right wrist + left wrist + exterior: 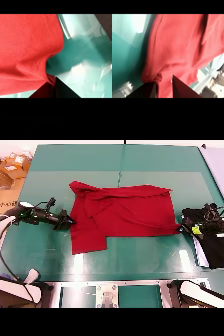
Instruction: Fold the shirts.
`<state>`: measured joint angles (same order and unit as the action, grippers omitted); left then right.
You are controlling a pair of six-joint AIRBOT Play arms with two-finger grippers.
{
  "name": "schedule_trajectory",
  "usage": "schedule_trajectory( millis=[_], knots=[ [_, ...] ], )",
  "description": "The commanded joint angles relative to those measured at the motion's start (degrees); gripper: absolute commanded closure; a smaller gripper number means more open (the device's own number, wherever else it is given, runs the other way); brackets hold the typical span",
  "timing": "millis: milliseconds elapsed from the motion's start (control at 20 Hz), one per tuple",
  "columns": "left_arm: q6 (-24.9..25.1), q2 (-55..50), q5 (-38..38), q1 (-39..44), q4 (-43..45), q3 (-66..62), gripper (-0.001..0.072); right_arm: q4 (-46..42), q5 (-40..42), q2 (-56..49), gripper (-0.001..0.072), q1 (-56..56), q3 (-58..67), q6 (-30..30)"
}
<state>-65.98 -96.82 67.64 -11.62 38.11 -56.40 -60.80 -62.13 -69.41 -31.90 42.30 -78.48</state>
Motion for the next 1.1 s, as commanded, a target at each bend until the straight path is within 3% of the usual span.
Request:
schedule_trajectory(
  millis=[0,100,200,400,500,750,1050],
  knots=[
    [1.7,0.0,-5.7,-0.2,-0.8,0.2,0.068,0.4,0.0,0.0,0.0696,0.0,0.0,0.1],
    [2.0,0.2,-4.9,-0.2,-0.8,-1.2,0.0686,2.8,-0.7,0.1,0.0697,0.2,0.1,1.0],
    [3.0,2.0,0.5,-0.2,-0.8,-5.3,0.0687,9.1,-2.3,0.5,0.0697,2.2,1.0,4.7],
    [2.9,18.3,6.4,-0.2,-0.9,-16.0,0.0687,14.4,-10.9,6.2,0.0697,7.1,13.3,4.7],
    [2.8,29.7,4.9,-0.2,-0.9,-22.9,0.0686,17.4,-12.1,11.9,0.0697,7.0,23.4,1.6],
    [2.9,54.0,-7.0,-0.2,-0.9,-41.9,0.0686,17.3,-8.7,23.8,0.0697,2.8,51.1,-5.7],
    [1.0,64.9,-9.7,-0.2,1.3,-54.9,0.0685,14.2,-4.3,29.7,0.0696,-3.9,69.2,-8.4]
  ],
)
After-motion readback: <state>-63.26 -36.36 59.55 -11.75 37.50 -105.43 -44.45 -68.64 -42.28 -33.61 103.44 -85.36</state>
